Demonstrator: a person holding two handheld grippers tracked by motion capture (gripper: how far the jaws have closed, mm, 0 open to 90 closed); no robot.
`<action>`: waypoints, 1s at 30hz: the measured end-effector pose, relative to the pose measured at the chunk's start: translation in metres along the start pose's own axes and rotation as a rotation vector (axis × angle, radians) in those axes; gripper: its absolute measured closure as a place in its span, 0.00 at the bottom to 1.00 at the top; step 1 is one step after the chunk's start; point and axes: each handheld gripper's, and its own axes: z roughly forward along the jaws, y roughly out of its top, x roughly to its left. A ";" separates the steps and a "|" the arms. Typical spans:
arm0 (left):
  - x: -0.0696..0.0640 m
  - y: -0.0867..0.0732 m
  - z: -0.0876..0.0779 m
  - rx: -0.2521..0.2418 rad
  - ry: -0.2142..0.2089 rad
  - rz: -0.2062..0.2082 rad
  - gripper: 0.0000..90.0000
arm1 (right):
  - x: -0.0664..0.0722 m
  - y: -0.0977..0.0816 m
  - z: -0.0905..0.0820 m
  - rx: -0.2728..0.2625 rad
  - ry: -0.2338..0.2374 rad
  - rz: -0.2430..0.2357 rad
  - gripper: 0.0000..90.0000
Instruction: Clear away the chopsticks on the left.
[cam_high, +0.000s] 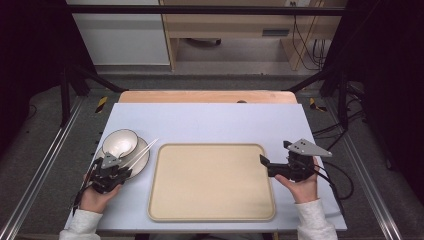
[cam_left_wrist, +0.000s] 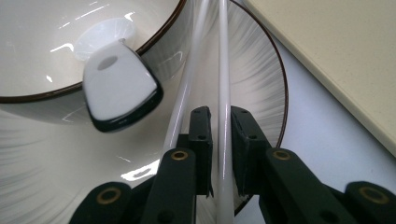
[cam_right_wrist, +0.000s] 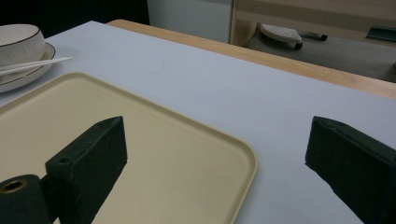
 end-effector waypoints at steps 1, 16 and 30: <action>0.000 0.000 0.000 0.000 0.000 0.000 0.89 | 0.000 0.000 0.000 0.000 0.000 0.000 0.07; -0.006 0.003 0.001 0.018 -0.001 0.012 0.94 | -0.001 0.001 -0.002 -0.002 -0.003 0.006 0.06; -0.017 0.009 -0.021 -0.071 0.057 -0.030 0.94 | -0.004 0.002 -0.008 -0.020 -0.011 0.015 0.06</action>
